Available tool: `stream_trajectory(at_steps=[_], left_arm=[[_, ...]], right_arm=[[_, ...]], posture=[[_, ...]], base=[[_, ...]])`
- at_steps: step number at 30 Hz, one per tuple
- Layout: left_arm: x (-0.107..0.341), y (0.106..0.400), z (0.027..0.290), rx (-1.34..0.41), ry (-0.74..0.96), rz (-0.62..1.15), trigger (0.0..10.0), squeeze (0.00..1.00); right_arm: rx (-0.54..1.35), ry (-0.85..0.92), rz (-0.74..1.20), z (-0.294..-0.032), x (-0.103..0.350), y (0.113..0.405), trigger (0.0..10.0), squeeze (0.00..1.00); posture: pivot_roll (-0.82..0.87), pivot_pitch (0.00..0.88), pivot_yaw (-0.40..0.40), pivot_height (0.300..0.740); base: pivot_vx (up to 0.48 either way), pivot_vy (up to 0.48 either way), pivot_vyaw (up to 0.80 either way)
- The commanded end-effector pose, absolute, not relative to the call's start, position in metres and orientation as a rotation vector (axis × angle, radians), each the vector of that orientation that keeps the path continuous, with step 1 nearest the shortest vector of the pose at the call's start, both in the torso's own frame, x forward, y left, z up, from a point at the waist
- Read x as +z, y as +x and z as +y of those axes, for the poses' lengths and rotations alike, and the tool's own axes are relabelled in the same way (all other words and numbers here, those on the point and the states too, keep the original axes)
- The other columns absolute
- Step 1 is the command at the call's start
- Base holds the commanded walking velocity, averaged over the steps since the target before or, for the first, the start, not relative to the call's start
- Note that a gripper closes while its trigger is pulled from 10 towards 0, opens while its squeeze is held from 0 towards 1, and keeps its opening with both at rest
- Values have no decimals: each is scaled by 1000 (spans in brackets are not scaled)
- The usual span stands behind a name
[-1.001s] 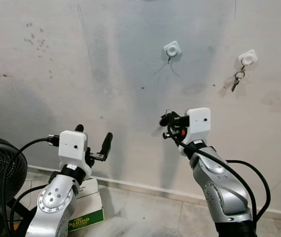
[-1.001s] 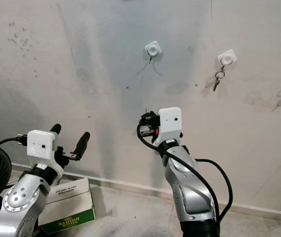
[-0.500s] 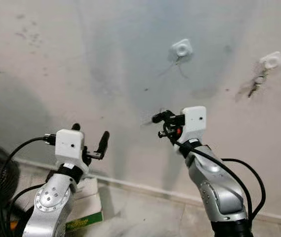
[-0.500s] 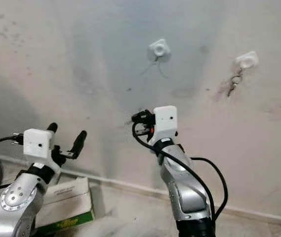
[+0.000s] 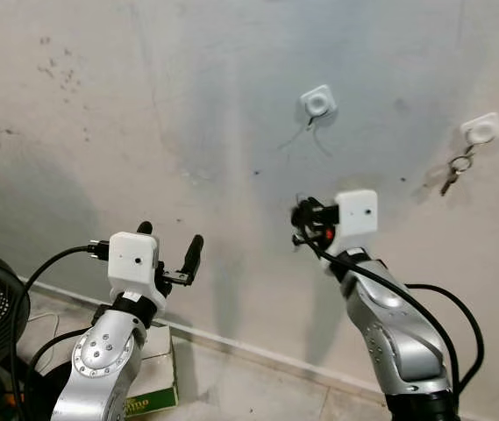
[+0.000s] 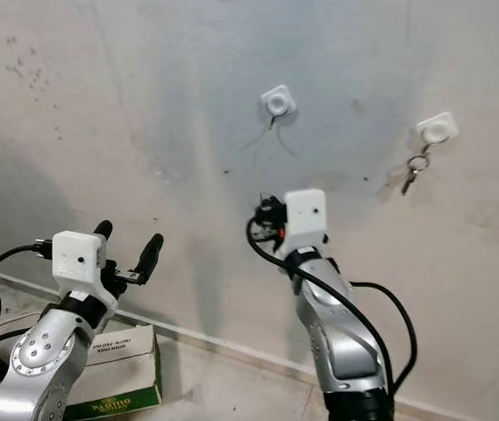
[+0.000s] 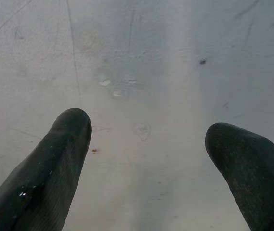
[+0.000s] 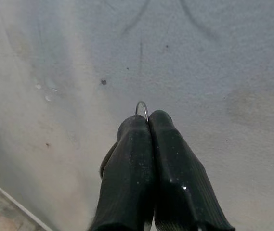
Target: Hang keys on a hook
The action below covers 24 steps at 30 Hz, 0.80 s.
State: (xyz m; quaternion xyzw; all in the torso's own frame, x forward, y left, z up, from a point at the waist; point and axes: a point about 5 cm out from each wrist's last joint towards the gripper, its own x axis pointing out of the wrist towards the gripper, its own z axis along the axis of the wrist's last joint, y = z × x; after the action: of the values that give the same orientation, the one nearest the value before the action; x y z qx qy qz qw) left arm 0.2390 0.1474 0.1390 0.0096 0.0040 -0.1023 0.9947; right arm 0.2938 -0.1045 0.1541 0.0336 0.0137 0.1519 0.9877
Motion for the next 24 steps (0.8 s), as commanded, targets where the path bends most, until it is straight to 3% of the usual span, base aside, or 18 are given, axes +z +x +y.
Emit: stream_trajectory(at_steps=[1,10,24], left_arm=[[140,237,147,-222,36,1,10000,0],[145,232,125,-442,16,-9,10000,0],[155,240,126,-455,21,-67,10000,0]], right_arm=[[333,62,-9,-99,162,294,10000,0],[349,63,-59,-97,172,299,10000,0],[440,115,-189,-76,207,321,10000,0]], posture=[[146,0,9,740],[151,0,9,740],[155,0,12,740]], base=[[0,0,0],[0,0,0],[0,0,0]])
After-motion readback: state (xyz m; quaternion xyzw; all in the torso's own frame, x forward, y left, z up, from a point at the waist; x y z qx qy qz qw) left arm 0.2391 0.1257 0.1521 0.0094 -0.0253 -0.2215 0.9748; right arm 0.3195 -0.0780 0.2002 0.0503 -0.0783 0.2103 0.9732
